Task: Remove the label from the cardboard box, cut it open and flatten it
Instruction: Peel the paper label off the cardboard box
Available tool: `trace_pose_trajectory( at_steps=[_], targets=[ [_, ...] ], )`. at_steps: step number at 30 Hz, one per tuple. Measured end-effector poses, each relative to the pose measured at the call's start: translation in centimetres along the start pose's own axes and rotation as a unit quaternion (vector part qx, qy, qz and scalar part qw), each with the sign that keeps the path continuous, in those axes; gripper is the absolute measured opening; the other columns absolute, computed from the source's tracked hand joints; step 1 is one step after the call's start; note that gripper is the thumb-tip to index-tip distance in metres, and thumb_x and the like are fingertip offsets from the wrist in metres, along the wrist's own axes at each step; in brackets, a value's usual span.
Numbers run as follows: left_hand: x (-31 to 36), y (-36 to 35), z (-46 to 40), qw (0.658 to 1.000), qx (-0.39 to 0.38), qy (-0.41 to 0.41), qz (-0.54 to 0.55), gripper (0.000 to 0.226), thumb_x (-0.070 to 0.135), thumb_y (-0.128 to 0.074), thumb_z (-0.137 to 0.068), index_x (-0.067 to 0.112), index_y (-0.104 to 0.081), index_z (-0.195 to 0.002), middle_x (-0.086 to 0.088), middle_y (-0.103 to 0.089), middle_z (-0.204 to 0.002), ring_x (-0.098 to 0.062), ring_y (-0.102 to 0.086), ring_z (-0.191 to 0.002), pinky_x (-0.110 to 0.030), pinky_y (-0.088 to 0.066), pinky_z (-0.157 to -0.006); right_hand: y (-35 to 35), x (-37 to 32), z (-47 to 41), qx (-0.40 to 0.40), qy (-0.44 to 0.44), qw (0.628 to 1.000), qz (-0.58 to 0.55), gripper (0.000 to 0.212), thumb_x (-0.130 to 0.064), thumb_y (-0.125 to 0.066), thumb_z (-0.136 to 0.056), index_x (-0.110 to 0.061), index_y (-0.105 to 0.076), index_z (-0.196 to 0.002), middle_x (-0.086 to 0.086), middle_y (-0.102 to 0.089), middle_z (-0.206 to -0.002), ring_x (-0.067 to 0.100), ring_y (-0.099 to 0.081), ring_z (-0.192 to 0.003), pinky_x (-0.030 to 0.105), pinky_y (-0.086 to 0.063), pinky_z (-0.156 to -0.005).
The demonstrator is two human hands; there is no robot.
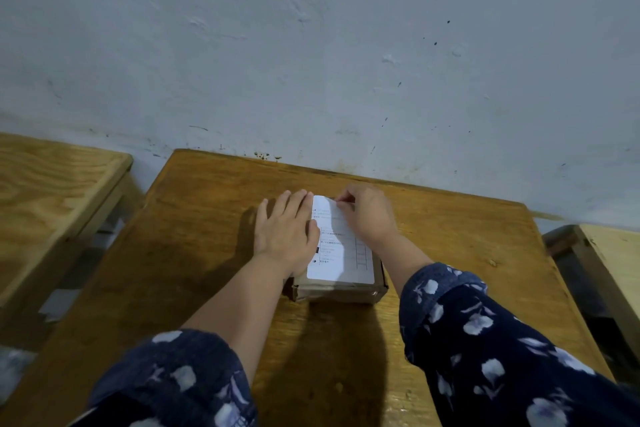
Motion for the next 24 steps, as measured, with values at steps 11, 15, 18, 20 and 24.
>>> trace_pose_trajectory(
  at_steps=[11,15,18,20,24],
  targets=[
    [0.1,0.0,-0.1,1.0,-0.015,0.012,0.008,0.058,0.039,-0.02,-0.098,0.023,-0.009,-0.152,0.006,-0.012,-0.16,-0.016,-0.008,-0.146,-0.047,-0.005,-0.117,-0.3,-0.1,0.6,0.024,0.069,0.997,0.03,0.012,-0.009,-0.055,-0.085,-0.016,-0.062,-0.077,-0.003,-0.067,-0.079,0.019,-0.058,-0.077,0.034,-0.046,-0.065],
    [0.1,0.0,-0.1,1.0,-0.015,0.013,0.017,0.058,0.039,-0.021,-0.098,0.023,-0.009,-0.152,0.006,-0.011,-0.16,-0.016,-0.008,-0.146,-0.047,-0.006,-0.117,-0.2,-0.1,0.5,0.024,0.091,0.995,0.043,0.01,-0.009,-0.055,-0.086,-0.016,-0.061,-0.082,-0.002,-0.068,-0.082,0.022,-0.059,-0.079,0.034,-0.045,-0.066],
    [0.1,0.0,0.0,1.0,-0.012,0.014,0.022,0.058,0.039,-0.021,-0.098,0.023,-0.009,-0.152,0.006,-0.011,-0.16,-0.016,-0.007,-0.146,-0.047,-0.005,-0.118,-0.1,0.1,0.3,0.026,0.035,0.999,0.023,0.02,-0.011,-0.051,-0.089,-0.021,-0.061,-0.103,-0.001,-0.067,-0.093,0.019,-0.058,-0.09,0.037,-0.046,-0.084],
    [0.2,-0.1,0.1,1.0,-0.014,0.013,0.023,0.058,0.039,-0.021,-0.098,0.023,-0.008,-0.152,0.006,-0.009,-0.16,-0.016,-0.005,-0.147,-0.047,-0.005,-0.118,-0.3,-0.3,0.0,0.002,0.001,1.0,0.008,0.043,-0.012,-0.05,-0.088,-0.027,-0.049,-0.128,-0.003,-0.063,-0.097,0.015,-0.053,-0.097,0.037,-0.038,-0.092],
    [0.1,-0.2,0.1,0.999,-0.012,0.013,0.031,0.058,0.039,-0.02,-0.098,0.024,-0.008,-0.152,0.006,-0.009,-0.161,-0.015,-0.004,-0.147,-0.047,-0.004,-0.118,-0.5,-1.7,-1.6,-0.041,0.005,0.996,0.079,0.025,-0.029,-0.052,-0.09,-0.035,-0.063,-0.112,-0.008,-0.066,-0.105,0.015,-0.054,-0.105,0.039,-0.029,-0.094]
  ],
)
Point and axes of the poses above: each hand's wrist, its own z-axis away from the middle knuckle, its own y-axis out of the back of the hand, x = y × z, the point moved 4 cm from there along -z, towards the middle knuckle
